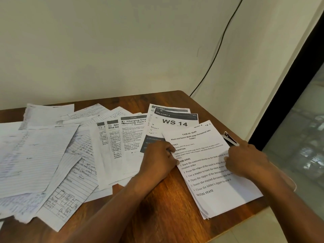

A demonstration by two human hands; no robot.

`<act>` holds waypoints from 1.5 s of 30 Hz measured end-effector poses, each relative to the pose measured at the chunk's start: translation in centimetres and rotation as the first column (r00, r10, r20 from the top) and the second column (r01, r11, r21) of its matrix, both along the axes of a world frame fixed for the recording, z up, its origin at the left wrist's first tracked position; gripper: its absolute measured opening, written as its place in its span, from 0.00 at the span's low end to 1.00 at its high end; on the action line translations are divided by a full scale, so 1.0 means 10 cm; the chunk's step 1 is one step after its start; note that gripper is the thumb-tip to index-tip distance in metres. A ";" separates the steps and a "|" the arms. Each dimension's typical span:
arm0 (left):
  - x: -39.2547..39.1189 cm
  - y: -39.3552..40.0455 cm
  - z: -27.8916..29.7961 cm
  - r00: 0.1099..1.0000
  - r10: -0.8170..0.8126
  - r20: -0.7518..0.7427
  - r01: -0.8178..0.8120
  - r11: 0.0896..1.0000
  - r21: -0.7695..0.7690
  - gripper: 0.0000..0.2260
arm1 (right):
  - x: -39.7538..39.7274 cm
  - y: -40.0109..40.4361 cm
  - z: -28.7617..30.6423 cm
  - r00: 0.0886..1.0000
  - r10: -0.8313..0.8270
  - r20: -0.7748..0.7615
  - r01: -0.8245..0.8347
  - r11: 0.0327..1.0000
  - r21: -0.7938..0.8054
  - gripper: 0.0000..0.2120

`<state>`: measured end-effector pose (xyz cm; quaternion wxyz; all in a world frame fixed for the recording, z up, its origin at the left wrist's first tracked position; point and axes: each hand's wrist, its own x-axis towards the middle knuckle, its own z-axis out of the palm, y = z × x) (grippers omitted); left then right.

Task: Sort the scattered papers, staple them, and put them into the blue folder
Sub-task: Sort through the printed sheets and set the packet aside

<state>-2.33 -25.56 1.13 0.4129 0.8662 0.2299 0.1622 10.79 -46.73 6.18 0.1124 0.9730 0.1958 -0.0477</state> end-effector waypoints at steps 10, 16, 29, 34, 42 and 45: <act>-0.14 0.25 0.12 0.951 0.275 0.145 -0.295 0.944 0.146 0.18 | 0.05 0.45 0.05 0.975 0.216 -0.054 -0.205 0.966 0.159 0.36; -0.19 0.40 0.06 0.964 0.256 -0.066 -0.206 0.884 0.420 0.22 | -0.04 0.54 -0.07 0.955 0.264 -0.137 -0.234 0.951 0.204 0.40; -0.22 0.44 0.06 0.960 0.273 -0.066 -0.234 0.907 0.351 0.24 | 0.13 0.53 -0.11 0.954 0.273 -0.126 -0.197 0.884 0.424 0.46; -0.13 0.54 0.16 0.963 0.269 -0.034 -0.260 0.952 0.161 0.29 | 0.39 0.84 0.05 0.963 0.254 -0.091 -0.154 0.794 0.588 0.34; 0.07 0.68 0.40 0.938 0.336 -0.079 -0.343 0.934 -0.096 0.19 | 0.61 1.27 -0.09 0.954 0.284 -0.097 -0.172 0.782 0.599 0.32; 0.13 0.76 0.37 0.932 0.359 -0.048 -0.362 0.921 -0.144 0.18 | 0.65 1.33 -0.24 0.964 0.251 -0.083 -0.166 0.818 0.551 0.30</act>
